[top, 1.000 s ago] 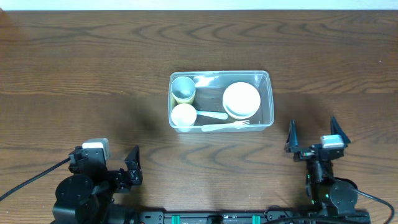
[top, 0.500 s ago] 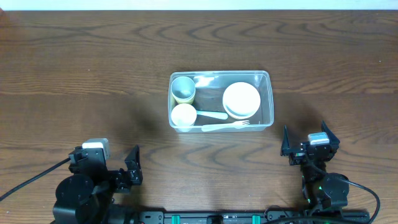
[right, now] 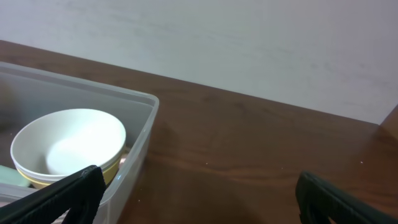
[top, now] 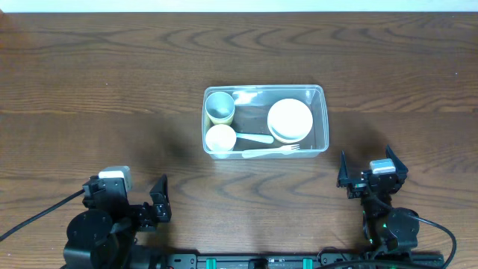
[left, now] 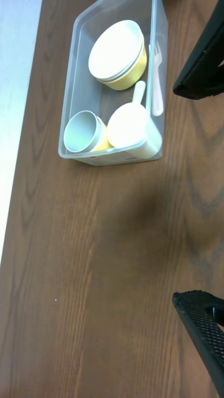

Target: Pack container

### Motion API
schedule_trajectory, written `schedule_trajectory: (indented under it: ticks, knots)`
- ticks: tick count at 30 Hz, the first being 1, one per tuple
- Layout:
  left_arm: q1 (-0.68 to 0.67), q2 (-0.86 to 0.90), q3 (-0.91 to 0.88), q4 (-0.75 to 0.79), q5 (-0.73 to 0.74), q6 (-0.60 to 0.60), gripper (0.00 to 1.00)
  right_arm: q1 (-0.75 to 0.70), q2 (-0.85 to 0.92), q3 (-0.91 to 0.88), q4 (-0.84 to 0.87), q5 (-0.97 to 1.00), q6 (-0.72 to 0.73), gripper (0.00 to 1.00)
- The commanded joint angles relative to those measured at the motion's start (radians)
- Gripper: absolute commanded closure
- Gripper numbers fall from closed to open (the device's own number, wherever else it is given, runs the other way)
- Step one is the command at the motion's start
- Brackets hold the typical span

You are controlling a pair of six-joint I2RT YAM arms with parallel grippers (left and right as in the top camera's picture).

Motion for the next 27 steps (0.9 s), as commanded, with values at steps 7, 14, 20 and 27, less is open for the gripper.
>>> schedule_trajectory:
  ticks: [7,14,20,27]
  knots:
    - [0.039,-0.030,-0.008,-0.027,-0.002,0.032,0.02,0.011,-0.007,-0.002,-0.005,-0.003,-0.014,0.01]
    - [0.152,-0.151,-0.093,-0.073,-0.002,0.032,0.02,0.011,-0.007,-0.002,-0.005,-0.003,-0.014,0.01]
    - [0.177,-0.296,-0.286,0.051,-0.001,0.032,0.02,0.011,-0.007,-0.002,-0.005,-0.003,-0.014,0.01]
    - [0.178,-0.306,-0.522,0.401,-0.001,0.024,0.02,0.011,-0.007,-0.002,-0.005,-0.003,-0.014,0.01]
